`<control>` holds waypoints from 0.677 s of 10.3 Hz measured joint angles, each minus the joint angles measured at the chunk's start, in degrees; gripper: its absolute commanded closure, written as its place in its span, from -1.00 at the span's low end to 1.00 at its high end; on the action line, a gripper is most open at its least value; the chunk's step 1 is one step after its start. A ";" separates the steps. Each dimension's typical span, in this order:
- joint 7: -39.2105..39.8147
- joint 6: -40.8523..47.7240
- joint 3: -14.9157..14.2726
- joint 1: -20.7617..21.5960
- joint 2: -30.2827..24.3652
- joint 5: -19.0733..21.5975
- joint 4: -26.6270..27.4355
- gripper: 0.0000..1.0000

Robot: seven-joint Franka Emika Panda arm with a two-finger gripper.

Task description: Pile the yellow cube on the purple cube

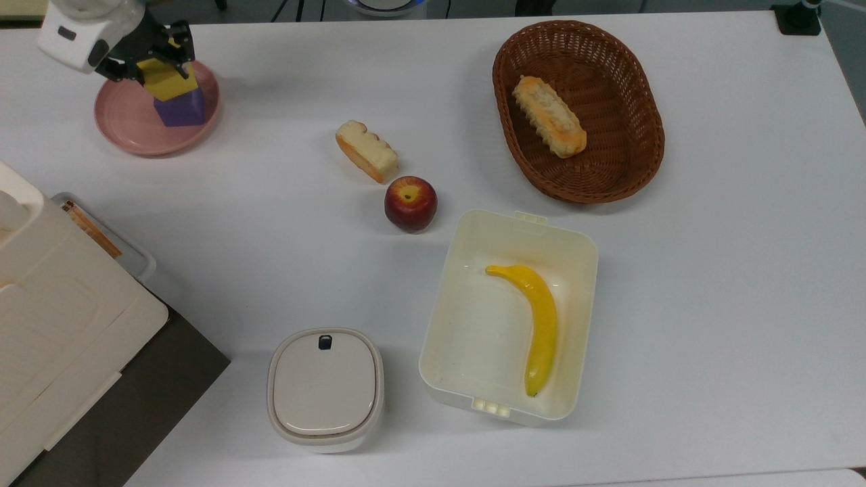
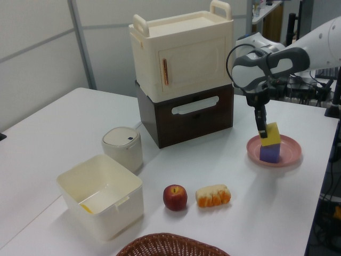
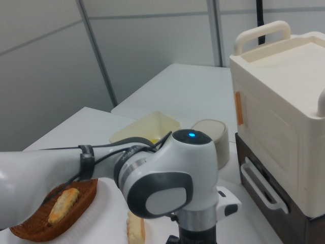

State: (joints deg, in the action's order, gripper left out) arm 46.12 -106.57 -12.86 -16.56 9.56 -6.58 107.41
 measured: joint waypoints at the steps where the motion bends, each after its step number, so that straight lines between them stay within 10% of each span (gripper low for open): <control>1: 0.00 -0.79 0.00 -0.21 0.72 -0.01 0.00 0.20; 2: 0.00 -1.07 0.00 -0.41 1.12 -0.01 -0.06 -0.60; 3: 0.00 -1.07 0.00 -0.44 1.16 -0.01 -0.22 -1.00; 7: 0.00 -1.06 0.00 -0.47 1.09 -0.02 -1.16 -1.00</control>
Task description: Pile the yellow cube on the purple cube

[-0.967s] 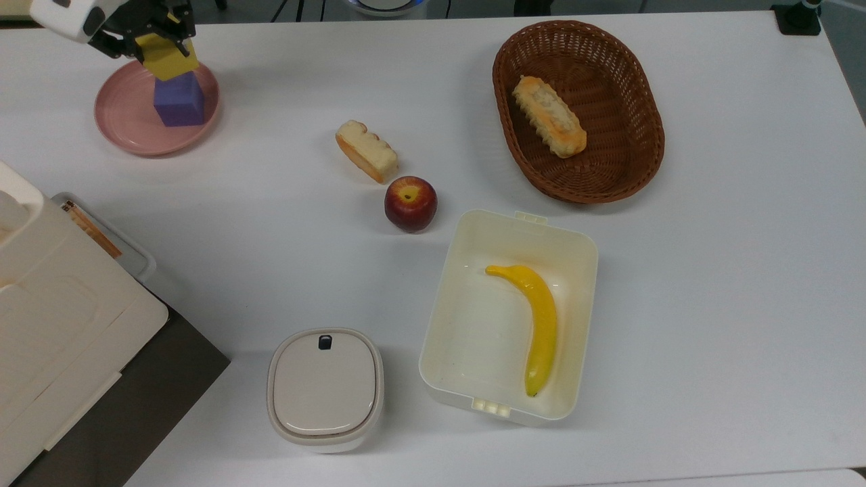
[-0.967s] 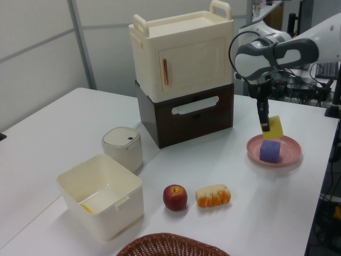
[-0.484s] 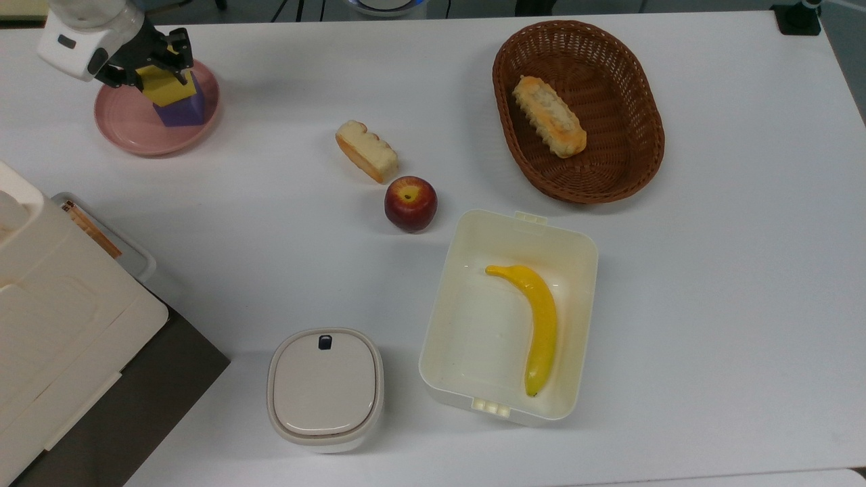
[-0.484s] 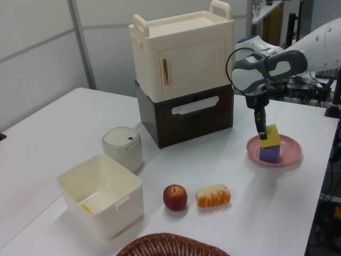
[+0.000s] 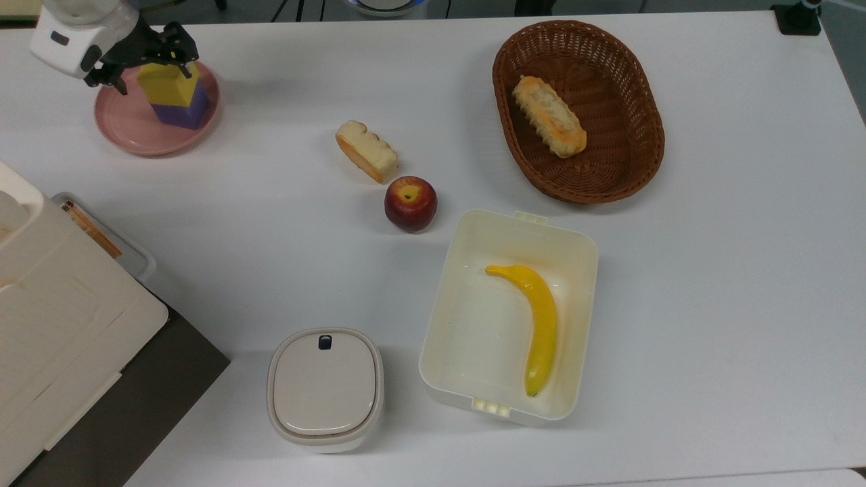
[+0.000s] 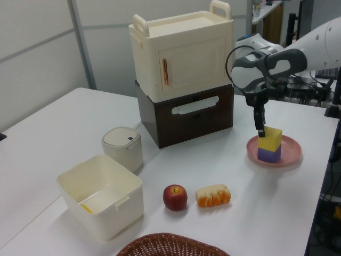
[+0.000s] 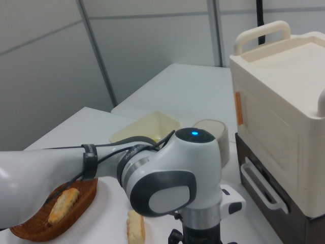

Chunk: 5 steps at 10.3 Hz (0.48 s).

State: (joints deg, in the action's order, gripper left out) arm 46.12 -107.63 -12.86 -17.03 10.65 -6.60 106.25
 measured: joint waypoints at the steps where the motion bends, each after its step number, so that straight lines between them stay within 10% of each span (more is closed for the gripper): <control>1: 0.00 1.76 0.01 0.01 -0.05 0.00 -1.11 -1.00; 5: -2.13 15.58 1.46 2.61 -0.43 0.64 -12.31 -1.00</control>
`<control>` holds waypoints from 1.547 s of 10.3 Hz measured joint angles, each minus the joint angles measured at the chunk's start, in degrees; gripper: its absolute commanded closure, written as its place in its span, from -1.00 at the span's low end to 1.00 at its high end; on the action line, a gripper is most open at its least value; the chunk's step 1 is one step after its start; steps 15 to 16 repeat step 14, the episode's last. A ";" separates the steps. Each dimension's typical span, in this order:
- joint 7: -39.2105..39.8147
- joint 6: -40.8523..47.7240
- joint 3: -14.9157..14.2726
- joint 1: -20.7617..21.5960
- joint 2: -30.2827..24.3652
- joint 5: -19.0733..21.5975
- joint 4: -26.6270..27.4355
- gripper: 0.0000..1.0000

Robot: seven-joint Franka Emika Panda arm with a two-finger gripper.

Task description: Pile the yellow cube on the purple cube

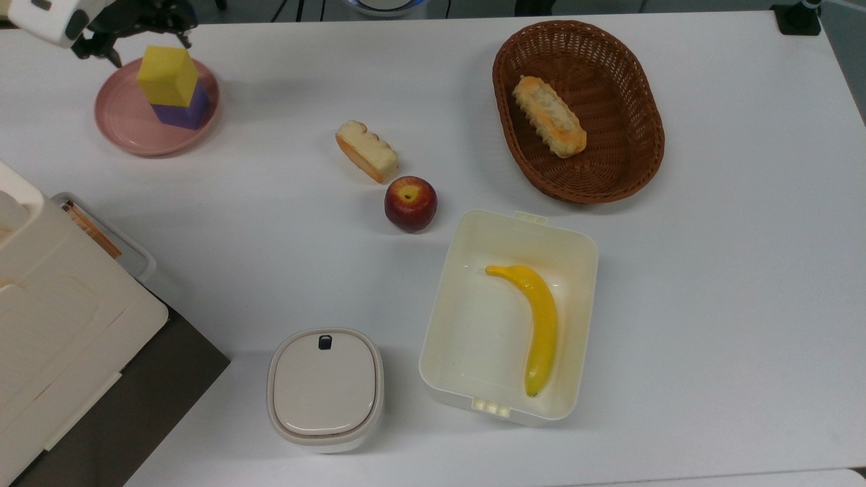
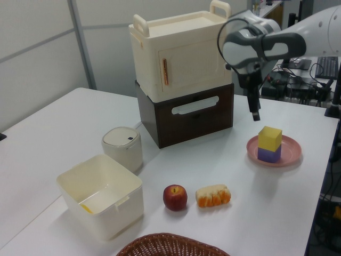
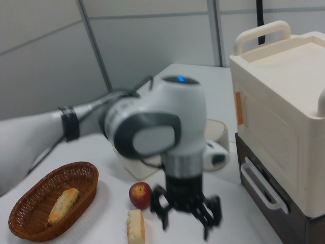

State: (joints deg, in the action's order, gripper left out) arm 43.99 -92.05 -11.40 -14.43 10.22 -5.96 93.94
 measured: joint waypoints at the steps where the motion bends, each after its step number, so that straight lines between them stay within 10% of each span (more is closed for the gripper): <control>1: -1.69 2.79 0.26 1.71 -0.11 1.22 -2.49 -1.00; 8: -16.07 6.44 1.01 13.65 -0.61 2.99 -11.79 -1.00; 16: -35.40 2.40 4.26 14.02 0.35 3.71 -11.86 -1.00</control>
